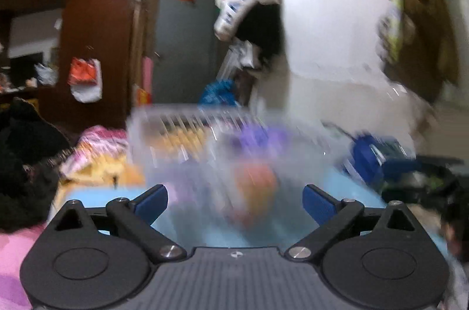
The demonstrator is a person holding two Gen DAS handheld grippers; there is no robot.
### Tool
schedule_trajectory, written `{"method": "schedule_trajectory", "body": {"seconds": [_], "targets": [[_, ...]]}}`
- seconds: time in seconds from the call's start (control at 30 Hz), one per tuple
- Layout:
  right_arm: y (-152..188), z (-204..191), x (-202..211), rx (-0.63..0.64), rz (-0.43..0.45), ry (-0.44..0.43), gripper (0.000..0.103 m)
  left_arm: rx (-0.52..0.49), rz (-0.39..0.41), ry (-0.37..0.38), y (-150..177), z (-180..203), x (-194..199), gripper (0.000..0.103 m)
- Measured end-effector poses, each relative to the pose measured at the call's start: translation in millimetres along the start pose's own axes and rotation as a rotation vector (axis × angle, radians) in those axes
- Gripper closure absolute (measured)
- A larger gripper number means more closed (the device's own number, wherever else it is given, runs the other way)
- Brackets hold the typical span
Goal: Organize objects
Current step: 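Grasp the white-and-orange medicine box from both sides with both tools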
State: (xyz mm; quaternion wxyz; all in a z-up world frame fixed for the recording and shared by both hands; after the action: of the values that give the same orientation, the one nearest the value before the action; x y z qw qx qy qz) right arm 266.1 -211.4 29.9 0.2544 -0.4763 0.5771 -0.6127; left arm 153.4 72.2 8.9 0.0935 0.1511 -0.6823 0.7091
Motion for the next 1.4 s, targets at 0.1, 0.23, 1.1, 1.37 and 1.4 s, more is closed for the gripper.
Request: {"method": "schedule_trajectory", "body": {"seconds": [0.1,0.23,1.1,1.37,1.4], "targets": [[36.1,5.8,24.0,-0.038,-0.021,-0.013,0.000,-0.058,-0.022,0.072,41.6,22.7,17.8,0.003],[52.7,13.6,24.1,-0.065,-0.060,-0.037,0.000,-0.099,-0.033,0.166,70.4,51.5,29.3,0.003],[89.1,7.4,27.9,0.041,-0.023,-0.146,0.044,-0.221,-0.016,0.269,106.5,101.0,21.5,0.055],[92.3,4.5,32.5,0.039,0.006,-0.170,0.049,-0.197,0.014,0.306,111.2,91.6,26.3,0.056],[92.1,3.4,32.1,0.042,0.008,-0.173,0.050,-0.196,0.020,0.310,112.3,89.8,27.2,0.056]]}}
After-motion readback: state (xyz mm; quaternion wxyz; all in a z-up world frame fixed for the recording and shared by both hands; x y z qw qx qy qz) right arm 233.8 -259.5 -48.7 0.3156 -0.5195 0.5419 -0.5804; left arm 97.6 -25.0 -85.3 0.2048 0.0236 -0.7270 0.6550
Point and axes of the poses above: each gripper's, at about its wrist camera, not at the fingertips, and x roughly against the way its jaws point, z to its right, y to its underside, the point moved 2 cm from there along -x, roughly the way its jaws point, and after that the axes turned 11 degrees about -y, right-handed, at the moved point
